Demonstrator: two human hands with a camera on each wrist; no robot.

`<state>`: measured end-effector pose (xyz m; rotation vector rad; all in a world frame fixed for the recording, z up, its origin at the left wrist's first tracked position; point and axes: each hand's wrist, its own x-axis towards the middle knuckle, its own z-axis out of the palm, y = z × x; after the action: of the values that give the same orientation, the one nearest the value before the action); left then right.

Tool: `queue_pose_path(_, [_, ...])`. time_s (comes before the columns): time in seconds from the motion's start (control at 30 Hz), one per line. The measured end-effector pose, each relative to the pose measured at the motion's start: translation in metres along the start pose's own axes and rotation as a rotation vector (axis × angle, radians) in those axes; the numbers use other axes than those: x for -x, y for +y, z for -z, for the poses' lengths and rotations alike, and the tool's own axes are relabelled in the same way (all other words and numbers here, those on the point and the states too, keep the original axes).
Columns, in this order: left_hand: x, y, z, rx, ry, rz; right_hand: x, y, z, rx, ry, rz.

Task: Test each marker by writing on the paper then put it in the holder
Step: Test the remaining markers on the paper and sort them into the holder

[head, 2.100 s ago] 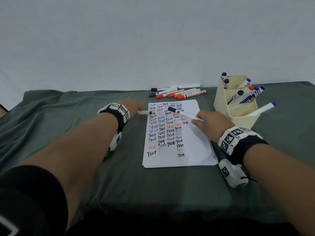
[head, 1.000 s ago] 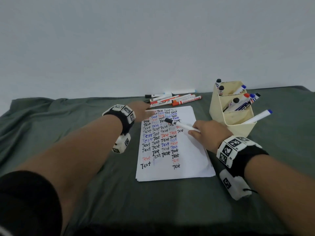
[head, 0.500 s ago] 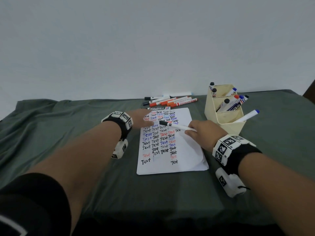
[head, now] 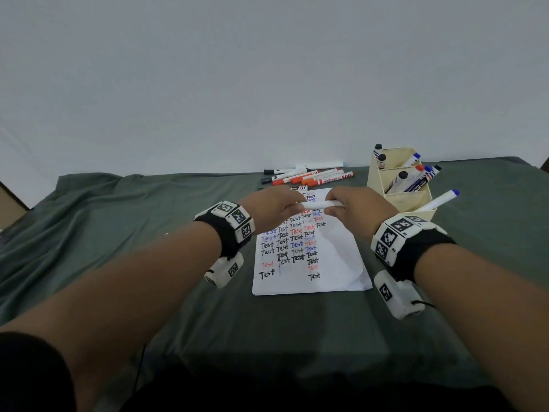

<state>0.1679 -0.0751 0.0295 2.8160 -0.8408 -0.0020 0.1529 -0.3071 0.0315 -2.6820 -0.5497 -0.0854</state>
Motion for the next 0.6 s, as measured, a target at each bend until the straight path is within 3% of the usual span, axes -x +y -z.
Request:
queue_pose_path(0.27, [0.017, -0.012, 0.007, 0.019, 0.005, 0.108, 0.002, -0.008, 0.001, 0.071, -0.036, 0.029])
queue_pose_path(0.47, [0.047, -0.067, 0.015, 0.151, 0.102, 0.536, 0.004, 0.003, 0.011, 0.006, 0.065, -0.063])
queue_pose_path(0.6, [0.060, -0.083, 0.009, 0.039, 0.108, 0.586, 0.012, 0.008, 0.008, -0.105, 0.113, -0.090])
